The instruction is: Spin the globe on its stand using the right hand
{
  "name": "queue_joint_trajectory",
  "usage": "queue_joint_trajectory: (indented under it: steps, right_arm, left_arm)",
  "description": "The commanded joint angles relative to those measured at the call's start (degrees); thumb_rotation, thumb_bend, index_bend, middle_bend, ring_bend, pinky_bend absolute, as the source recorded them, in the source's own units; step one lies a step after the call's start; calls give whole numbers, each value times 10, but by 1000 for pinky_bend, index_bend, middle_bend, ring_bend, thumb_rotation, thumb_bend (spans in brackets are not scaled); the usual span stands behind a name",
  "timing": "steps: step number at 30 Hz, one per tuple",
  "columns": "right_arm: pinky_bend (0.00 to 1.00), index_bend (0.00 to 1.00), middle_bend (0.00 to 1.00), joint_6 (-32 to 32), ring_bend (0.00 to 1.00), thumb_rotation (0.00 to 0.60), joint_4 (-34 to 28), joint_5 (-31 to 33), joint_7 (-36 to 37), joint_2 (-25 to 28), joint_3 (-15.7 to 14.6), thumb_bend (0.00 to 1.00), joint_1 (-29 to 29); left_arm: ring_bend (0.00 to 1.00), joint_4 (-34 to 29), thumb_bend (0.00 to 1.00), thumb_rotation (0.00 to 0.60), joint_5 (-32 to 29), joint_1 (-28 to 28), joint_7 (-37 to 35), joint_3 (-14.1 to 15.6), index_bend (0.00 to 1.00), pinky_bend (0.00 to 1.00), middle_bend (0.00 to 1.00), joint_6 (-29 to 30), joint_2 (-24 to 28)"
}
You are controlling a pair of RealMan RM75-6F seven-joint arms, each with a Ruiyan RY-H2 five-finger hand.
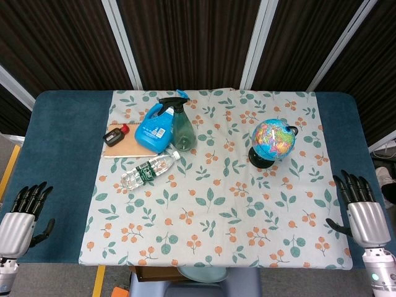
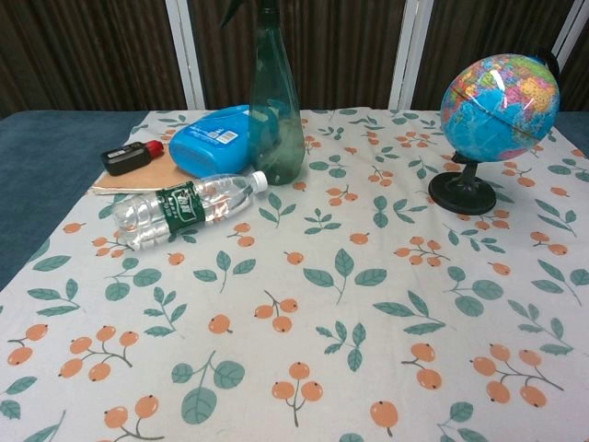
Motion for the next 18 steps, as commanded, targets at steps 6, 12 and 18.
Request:
queue_joint_trajectory:
  steps: [6,12,18]
  right_arm:
    - [0,0,0,-25,0,600,-26,21,34,20,5,117,5]
    - [0,0,0,-66,0,600,-42,24,-3,3,37,117,56]
    - [0,0,0,-155,0,600,-73,106,-27,-23,125,117,156]
  left_arm:
    - [0,-6,439,600,-2,-4,3,6,0,0,0,-18,3]
    - [0,-14,440,600,-1,1,2,9,0,0,0,-12,9]
    - [0,-18,439,600,-20,-2,22,5,0,0,0,-28,10]
